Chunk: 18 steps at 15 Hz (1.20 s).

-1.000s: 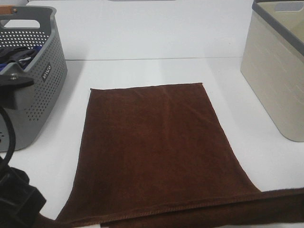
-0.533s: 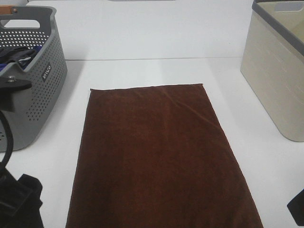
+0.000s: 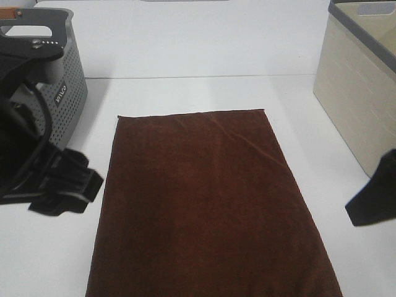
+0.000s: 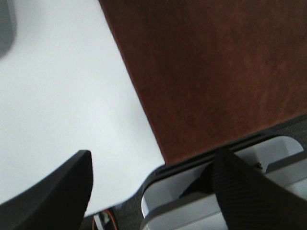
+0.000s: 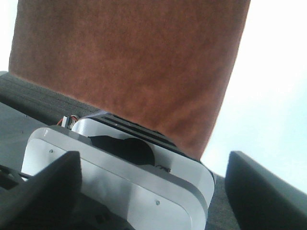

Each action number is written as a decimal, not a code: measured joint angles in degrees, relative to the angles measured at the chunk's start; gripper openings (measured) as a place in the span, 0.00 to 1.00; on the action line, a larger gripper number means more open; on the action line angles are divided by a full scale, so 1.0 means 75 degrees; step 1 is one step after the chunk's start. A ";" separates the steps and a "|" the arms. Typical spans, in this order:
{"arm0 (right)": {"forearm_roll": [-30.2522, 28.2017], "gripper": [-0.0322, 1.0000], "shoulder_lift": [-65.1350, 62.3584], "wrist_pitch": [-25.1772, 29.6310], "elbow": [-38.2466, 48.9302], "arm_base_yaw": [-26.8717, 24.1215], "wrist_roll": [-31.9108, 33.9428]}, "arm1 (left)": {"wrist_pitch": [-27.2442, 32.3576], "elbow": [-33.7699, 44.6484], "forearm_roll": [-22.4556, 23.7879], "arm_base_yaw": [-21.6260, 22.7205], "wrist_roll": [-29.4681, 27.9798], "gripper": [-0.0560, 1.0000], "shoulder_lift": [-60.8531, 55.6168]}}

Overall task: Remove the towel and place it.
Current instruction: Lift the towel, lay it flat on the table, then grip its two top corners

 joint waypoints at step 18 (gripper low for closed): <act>-0.0015 0.57 0.8212 -0.0183 -0.8503 0.0000 -0.0015 | 0.0153 -0.7448 -0.1788 0.4034 0.3293 0.69 0.6998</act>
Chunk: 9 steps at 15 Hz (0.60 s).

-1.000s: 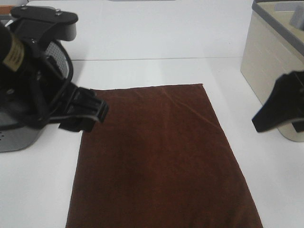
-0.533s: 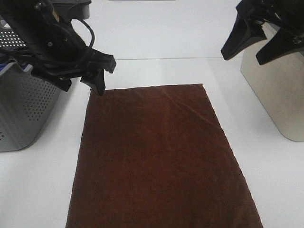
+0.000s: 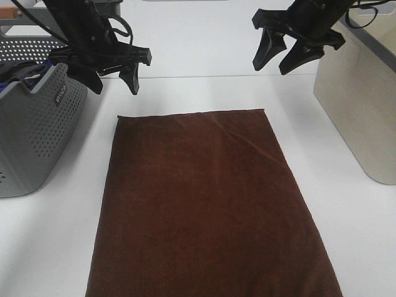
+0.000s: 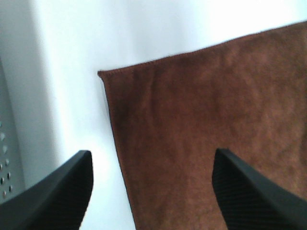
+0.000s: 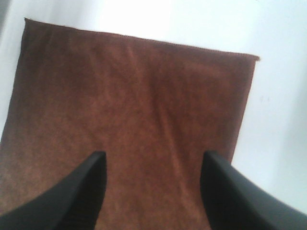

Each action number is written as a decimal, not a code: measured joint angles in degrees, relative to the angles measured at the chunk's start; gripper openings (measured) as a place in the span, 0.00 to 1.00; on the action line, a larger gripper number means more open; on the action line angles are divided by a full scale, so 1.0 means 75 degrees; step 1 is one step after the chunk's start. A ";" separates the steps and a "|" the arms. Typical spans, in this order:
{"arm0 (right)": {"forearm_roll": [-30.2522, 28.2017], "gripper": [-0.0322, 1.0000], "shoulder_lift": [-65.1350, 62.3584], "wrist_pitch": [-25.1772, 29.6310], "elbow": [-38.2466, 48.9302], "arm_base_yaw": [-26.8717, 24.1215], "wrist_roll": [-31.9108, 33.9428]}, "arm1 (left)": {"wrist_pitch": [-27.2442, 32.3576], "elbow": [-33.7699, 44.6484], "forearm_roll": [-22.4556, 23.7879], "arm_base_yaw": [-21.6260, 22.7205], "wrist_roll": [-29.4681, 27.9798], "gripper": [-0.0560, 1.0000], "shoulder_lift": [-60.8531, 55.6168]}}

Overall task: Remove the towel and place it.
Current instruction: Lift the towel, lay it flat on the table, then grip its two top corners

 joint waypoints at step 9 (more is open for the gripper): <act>-0.1398 0.54 0.3063 -0.0183 -0.2315 -0.0008 0.0489 | 0.0772 -0.2964 0.0344 0.0031 -0.0283 0.69 0.2804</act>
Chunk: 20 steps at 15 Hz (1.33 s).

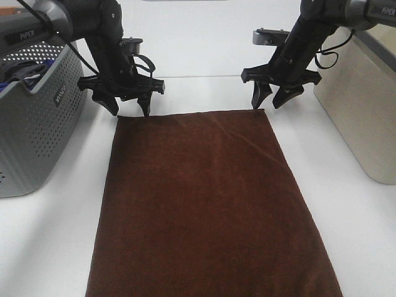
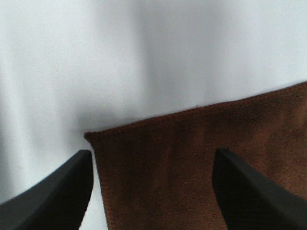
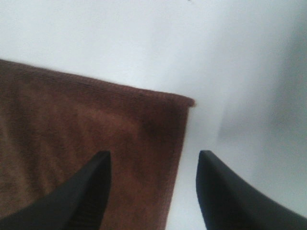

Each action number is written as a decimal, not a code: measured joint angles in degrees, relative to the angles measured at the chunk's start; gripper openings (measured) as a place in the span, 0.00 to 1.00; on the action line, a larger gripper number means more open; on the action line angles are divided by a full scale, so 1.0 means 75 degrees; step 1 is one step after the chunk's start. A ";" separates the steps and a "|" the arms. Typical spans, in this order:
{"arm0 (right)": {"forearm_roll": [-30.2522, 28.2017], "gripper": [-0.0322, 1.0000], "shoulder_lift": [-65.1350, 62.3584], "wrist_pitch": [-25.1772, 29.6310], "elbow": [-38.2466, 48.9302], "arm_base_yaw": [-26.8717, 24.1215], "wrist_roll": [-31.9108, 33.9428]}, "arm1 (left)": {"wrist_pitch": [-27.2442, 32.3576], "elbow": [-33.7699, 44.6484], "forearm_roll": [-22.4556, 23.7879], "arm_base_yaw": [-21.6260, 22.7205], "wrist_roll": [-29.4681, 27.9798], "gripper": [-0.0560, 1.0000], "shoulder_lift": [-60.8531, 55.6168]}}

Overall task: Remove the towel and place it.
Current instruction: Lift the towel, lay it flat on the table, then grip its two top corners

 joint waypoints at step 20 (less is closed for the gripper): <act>-0.0244 0.03 0.0741 0.0535 -0.1261 -0.0015 0.0122 | -0.0336 -0.0023 0.0733 0.0000 -0.0458 0.68 0.0069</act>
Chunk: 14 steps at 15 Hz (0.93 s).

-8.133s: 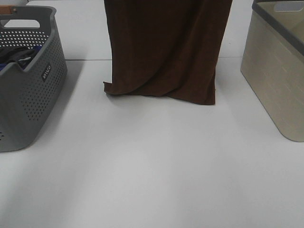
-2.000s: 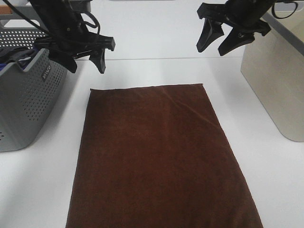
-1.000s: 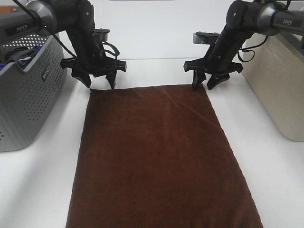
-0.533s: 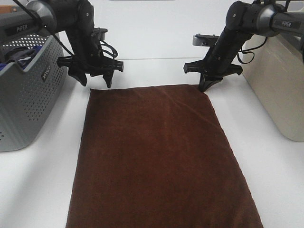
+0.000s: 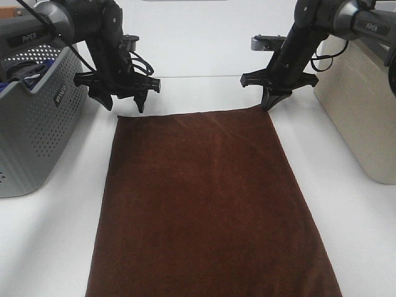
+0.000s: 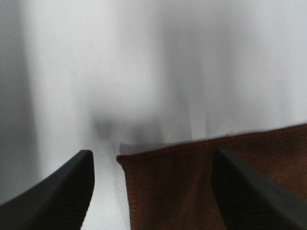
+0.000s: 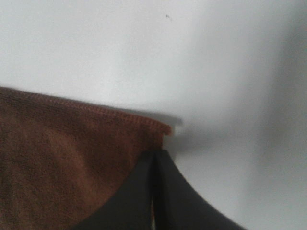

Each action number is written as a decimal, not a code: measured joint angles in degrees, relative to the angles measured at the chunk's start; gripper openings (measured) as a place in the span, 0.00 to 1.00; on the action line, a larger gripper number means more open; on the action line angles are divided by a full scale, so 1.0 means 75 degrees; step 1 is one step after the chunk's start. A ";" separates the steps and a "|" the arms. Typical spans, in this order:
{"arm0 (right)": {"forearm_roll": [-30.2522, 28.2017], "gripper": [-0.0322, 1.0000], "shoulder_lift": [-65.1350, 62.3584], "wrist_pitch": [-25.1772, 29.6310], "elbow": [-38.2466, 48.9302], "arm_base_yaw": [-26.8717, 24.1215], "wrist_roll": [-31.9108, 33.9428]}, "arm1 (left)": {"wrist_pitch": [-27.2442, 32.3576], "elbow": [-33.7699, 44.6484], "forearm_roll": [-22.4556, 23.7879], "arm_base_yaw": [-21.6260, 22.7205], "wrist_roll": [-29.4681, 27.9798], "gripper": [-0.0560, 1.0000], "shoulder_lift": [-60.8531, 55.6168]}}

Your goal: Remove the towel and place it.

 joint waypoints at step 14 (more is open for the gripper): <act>-0.0008 0.03 0.0000 0.0023 -0.0076 0.0000 0.0015 | 0.0183 -0.0122 -0.0237 -0.0015 -0.0038 0.06 0.0397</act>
